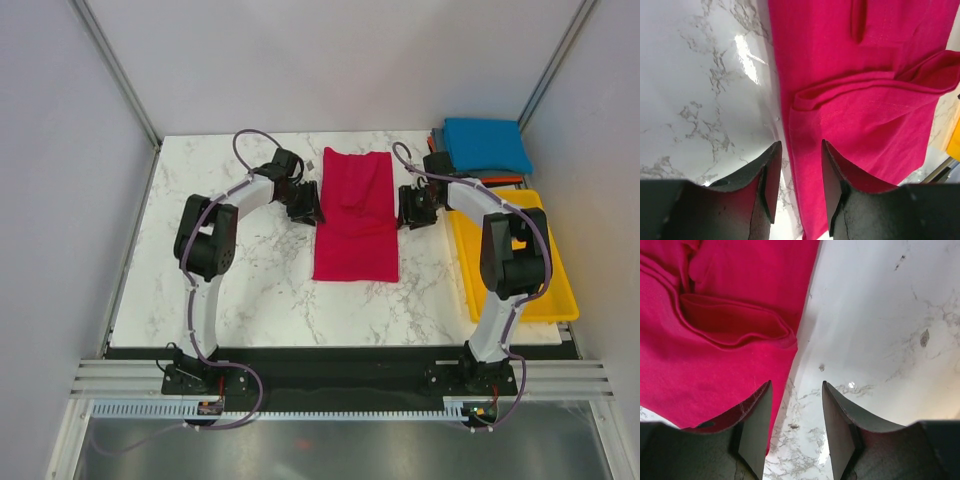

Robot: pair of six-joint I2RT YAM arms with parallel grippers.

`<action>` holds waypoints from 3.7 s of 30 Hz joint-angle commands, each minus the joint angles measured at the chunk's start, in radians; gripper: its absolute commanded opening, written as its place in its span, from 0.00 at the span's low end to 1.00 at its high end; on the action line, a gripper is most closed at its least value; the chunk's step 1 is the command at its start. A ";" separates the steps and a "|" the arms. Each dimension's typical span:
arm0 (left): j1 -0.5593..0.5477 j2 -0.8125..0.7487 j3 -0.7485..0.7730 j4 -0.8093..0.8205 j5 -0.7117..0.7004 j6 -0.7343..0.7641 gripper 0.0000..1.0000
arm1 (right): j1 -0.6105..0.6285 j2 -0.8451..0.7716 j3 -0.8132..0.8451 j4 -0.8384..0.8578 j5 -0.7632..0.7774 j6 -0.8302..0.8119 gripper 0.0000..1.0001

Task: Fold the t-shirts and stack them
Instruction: Fold the tshirt

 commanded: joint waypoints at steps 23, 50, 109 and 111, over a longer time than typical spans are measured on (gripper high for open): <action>0.042 0.126 0.133 -0.008 0.053 -0.023 0.02 | -0.043 0.247 0.150 0.098 -0.105 -0.040 0.04; -0.073 -0.341 -0.292 0.083 0.179 -0.052 0.36 | 0.063 -0.227 -0.146 0.029 -0.082 0.263 0.19; -0.070 -0.372 -0.798 0.504 0.054 -0.443 0.36 | 0.135 -0.442 -0.755 0.421 0.160 0.796 0.59; -0.072 -0.371 -0.795 0.501 0.053 -0.443 0.34 | 0.137 -0.453 -0.760 0.410 0.163 0.788 0.60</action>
